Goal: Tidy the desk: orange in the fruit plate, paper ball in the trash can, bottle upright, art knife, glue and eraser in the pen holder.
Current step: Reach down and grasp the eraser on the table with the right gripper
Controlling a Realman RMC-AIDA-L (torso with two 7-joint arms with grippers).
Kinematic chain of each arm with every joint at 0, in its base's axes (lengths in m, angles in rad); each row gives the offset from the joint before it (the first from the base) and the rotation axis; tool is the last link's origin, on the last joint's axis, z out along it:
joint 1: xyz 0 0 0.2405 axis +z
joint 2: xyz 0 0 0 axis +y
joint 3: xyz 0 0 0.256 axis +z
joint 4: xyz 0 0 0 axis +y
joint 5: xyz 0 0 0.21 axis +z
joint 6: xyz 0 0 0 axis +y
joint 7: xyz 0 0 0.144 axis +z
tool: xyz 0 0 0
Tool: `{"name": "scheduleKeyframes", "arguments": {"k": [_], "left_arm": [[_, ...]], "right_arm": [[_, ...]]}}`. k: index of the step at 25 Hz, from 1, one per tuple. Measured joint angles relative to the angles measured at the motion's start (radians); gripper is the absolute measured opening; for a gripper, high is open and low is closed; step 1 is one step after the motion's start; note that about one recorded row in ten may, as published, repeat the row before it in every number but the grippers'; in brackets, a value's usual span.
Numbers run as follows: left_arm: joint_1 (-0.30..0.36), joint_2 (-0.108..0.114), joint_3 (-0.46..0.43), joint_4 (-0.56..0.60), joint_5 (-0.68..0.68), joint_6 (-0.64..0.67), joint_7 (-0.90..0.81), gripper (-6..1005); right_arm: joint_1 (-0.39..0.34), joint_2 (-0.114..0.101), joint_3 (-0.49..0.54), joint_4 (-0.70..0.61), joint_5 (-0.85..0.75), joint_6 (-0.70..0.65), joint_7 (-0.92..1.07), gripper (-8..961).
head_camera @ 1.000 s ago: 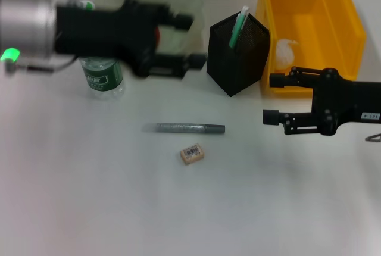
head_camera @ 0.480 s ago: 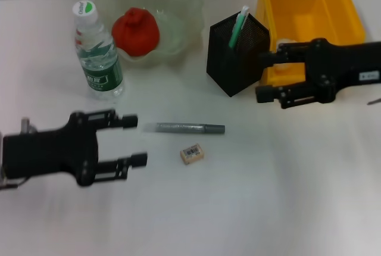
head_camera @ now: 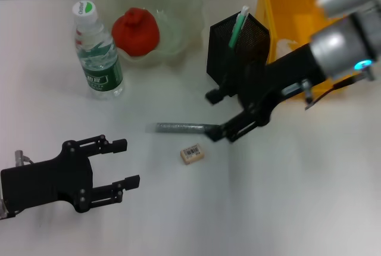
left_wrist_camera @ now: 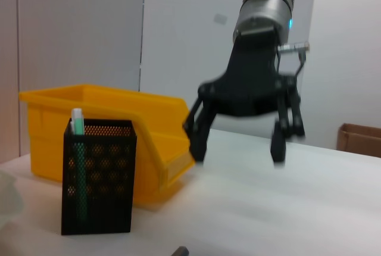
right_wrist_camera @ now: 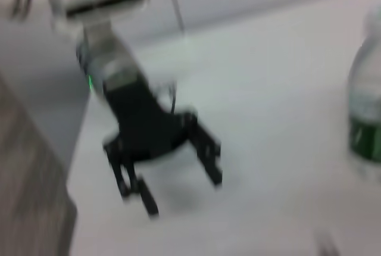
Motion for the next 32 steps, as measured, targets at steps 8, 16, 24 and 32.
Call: {"name": "scheduleKeyframes", "arguments": {"k": [8, 16, 24, 32], "left_arm": [[0.002, 0.006, -0.001, -0.004, -0.001, 0.003, -0.007, 709], [0.002, 0.008, -0.010, -0.006, -0.007, 0.000, -0.009, 709], [0.002, 0.004, -0.029, -0.006, -0.007, 0.000, -0.009, 709], [0.003, 0.003, -0.037, -0.006, -0.008, 0.005, -0.009, 709]], "right_arm": [[0.051, 0.027, -0.276, 0.012, -0.021, 0.164, 0.000, 823], [0.067, 0.031, -0.461, 0.045, 0.057, 0.290, 0.006, 823], [0.091, 0.034, -0.545, 0.103, 0.086, 0.373, 0.023, 821], [0.091, 0.034, -0.612, 0.137, 0.138, 0.441, 0.038, 773]]}}
